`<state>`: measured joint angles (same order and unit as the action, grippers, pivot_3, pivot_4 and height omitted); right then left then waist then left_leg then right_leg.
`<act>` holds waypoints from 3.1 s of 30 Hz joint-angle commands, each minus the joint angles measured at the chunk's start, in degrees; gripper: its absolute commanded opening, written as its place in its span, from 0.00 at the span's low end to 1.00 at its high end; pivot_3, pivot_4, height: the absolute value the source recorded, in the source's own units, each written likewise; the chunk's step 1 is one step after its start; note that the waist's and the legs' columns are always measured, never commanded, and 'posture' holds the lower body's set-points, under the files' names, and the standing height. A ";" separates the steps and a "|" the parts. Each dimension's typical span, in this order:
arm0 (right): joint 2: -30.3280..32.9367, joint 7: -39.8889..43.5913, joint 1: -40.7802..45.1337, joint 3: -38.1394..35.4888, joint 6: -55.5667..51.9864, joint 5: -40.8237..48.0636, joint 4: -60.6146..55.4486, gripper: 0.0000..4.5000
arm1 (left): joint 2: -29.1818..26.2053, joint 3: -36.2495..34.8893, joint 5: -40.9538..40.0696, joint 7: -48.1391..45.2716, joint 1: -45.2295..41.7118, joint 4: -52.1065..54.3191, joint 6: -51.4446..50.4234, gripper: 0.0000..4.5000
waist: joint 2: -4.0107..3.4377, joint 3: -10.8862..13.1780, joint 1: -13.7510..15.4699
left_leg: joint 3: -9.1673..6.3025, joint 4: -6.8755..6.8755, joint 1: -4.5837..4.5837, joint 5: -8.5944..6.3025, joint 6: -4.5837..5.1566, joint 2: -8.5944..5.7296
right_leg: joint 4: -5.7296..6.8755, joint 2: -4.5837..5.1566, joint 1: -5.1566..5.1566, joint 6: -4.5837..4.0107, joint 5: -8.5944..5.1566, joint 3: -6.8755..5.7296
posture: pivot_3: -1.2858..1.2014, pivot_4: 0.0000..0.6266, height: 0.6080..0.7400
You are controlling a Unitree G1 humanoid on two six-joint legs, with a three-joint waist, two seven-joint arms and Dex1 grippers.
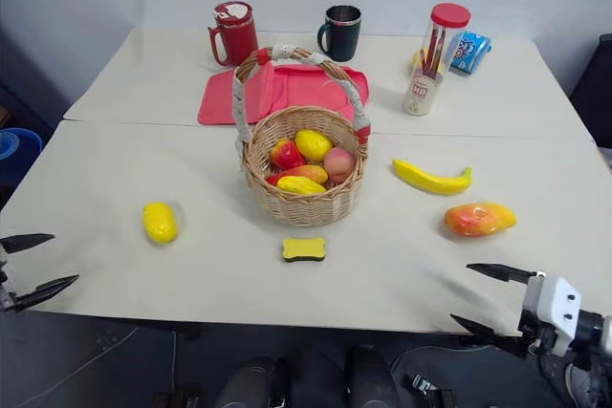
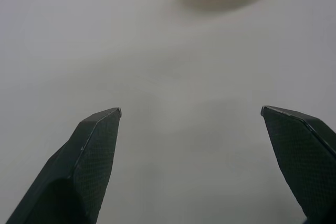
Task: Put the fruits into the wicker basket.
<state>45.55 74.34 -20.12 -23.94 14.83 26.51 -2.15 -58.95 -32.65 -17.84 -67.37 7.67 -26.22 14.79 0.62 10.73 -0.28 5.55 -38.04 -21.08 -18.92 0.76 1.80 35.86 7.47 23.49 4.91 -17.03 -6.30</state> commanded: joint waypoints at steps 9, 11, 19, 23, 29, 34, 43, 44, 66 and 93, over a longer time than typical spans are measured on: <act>0.23 -6.32 11.70 13.71 -19.03 7.60 -19.26 0.99 | -0.83 -0.79 -4.80 -0.35 0.08 8.82 -14.93 1.00 | 0.01 0.00 -0.45 | 0.07 -0.02 0.05 0.02 -0.01 0.03 | 0.10 -0.05 0.04 0.02 0.01 -0.04 | 0.52 0.24 1.00; -0.35 -8.84 18.19 20.04 -25.65 6.05 -21.93 0.99 | 0.22 -1.68 -9.18 -2.64 3.56 18.64 -20.40 1.00 | 0.11 -0.01 -0.68 | 0.00 -0.05 0.02 0.04 -0.01 0.03 | 0.13 -0.03 0.05 0.00 0.03 0.02 | 0.52 0.24 1.00; -10.56 -18.79 35.84 38.11 -37.44 -4.69 -17.16 0.99 | 3.53 -0.79 -18.10 -3.37 13.14 44.23 -33.71 1.00 | 0.22 -0.07 -1.13 | -0.06 -0.05 -0.21 0.07 -0.46 0.05 | -0.06 0.03 0.16 -0.14 -0.03 0.19 | 0.52 0.24 1.00; -16.04 -21.89 40.38 42.85 -36.73 -10.25 -11.40 0.99 | 5.75 0.80 -17.47 -1.26 13.98 49.61 -34.90 1.00 | 0.24 -0.09 -1.29 | -0.01 -0.12 -0.19 0.10 -0.41 -0.02 | 0.01 0.01 0.13 -0.14 -0.03 0.18 | 0.52 0.24 1.00; -20.83 -20.24 44.69 47.44 -34.77 -14.58 -2.68 0.99 | 8.89 1.07 -21.98 4.02 11.58 54.89 -39.81 1.00 | 0.25 -0.09 -1.32 | -0.05 -0.15 -0.13 0.18 -0.40 0.00 | 0.13 -0.04 0.10 -0.13 -0.03 0.16 | 0.52 0.24 1.00; -20.77 -16.01 45.46 48.21 -32.59 -14.93 -0.01 0.80 | 8.17 1.02 -22.28 4.99 9.80 56.48 -41.56 1.00 | 0.25 -0.09 -1.32 | -0.06 -0.15 -0.15 0.19 -0.38 -0.01 | 0.11 -0.04 0.09 -0.12 -0.02 0.16 | 0.52 0.24 1.00; -17.73 -10.81 35.37 37.82 -27.68 -4.92 -8.22 0.30 | 11.64 7.00 -28.60 11.93 1.29 60.97 -46.67 1.00 | 0.28 -0.11 -0.72 | -0.13 -0.16 -0.18 0.20 -0.34 -0.06 | 0.05 -0.01 0.01 -0.06 0.02 0.14 | 0.52 0.24 1.00; -17.13 -10.59 33.00 34.79 -28.42 -1.46 -11.34 0.30 | 11.62 8.51 -28.52 12.09 -0.01 61.27 -46.95 1.00 | 0.28 -0.11 -0.44 | -0.12 -0.17 -0.17 0.19 -0.34 -0.04 | 0.05 -0.03 0.00 -0.05 0.02 0.15 | 0.52 0.24 1.00; 9.41 -30.47 57.89 6.26 -11.61 -16.83 66.32 0.30 | 15.69 17.86 -28.46 16.75 -13.88 57.48 -47.68 1.00 | 0.21 -0.08 -1.44 | 0.44 -0.15 0.12 0.45 -0.39 0.12 | 0.03 -0.79 0.01 0.03 0.13 0.37 | 0.52 0.24 1.00; -3.91 -5.41 33.12 15.41 -16.65 11.08 -9.00 0.98 | 13.88 -22.24 -12.52 20.82 12.89 18.58 -28.40 1.00 | -0.11 0.08 -1.21 | 0.45 -0.12 -0.01 0.16 -0.74 0.83 | 0.04 -0.88 0.20 -0.16 0.07 0.30 | 0.52 0.24 1.00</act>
<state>42.42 69.97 13.57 -9.68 0.30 33.41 -1.77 -43.92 -50.86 -31.99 -48.12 20.16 -3.60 -16.11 0.51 10.81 -1.49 6.01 -38.16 -21.07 -18.80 0.04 2.64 35.86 6.58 23.70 4.73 -16.96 -6.05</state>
